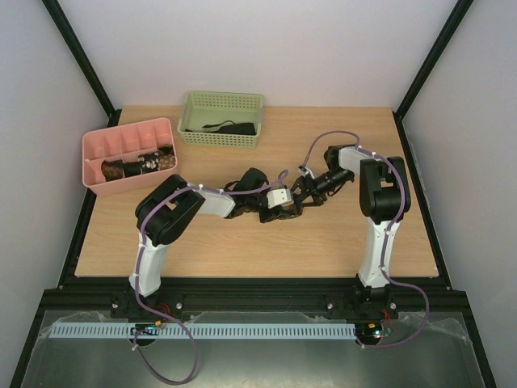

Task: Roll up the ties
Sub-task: Pick up the storage box from the center of the board.

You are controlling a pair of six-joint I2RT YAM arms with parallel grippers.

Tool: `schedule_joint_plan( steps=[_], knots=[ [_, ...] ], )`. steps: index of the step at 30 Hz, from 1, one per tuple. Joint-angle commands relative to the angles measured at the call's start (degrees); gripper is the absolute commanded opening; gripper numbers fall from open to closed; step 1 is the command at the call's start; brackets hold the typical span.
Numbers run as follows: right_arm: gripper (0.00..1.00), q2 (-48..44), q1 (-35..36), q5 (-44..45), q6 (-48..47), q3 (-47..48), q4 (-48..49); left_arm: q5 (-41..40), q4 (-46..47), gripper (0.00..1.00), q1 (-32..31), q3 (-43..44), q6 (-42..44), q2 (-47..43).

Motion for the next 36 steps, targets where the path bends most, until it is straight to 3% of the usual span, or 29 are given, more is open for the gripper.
schedule_joint_plan(
  steps=[1, 6, 10, 15, 17, 22, 29, 36],
  knots=[
    [0.80, -2.9, 0.7, -7.7, -1.7, -0.9, -0.9, -3.7, -9.9, 0.29, 0.0, -2.2, 0.8, 2.7],
    [0.76, -2.7, 2.4, -5.6, -2.4, -0.7, -1.7, -3.7, -10.0, 0.30, 0.0, -2.1, 0.8, 2.9],
    [0.60, -3.6, 3.3, -0.1, -1.2, -2.0, 0.3, -3.6, -10.0, 0.30, 0.0, -2.0, 0.8, 2.9],
    [0.24, -3.0, 3.3, 4.3, -0.6, -2.2, 1.4, -3.7, -10.4, 0.31, 0.0, -1.3, 0.4, 3.3],
    [0.04, -3.4, 3.3, 4.7, -0.6, -2.5, 1.8, -3.9, -10.3, 0.37, 0.0, -1.3, 0.1, 3.1],
    [0.01, -3.5, 3.3, 4.1, 0.2, -3.5, 3.0, -0.8, -6.1, 0.65, 1.1, -3.5, -2.8, -0.4],
    [0.01, -4.1, 3.3, 3.4, 2.4, -5.7, 6.2, 2.7, 1.5, 0.96, 1.8, -5.6, -7.1, -4.4],
    [0.01, -5.2, 3.2, 1.3, 5.2, -7.4, 9.6, 3.5, 4.9, 0.99, 1.2, -3.7, -9.8, -1.1]
  ],
)
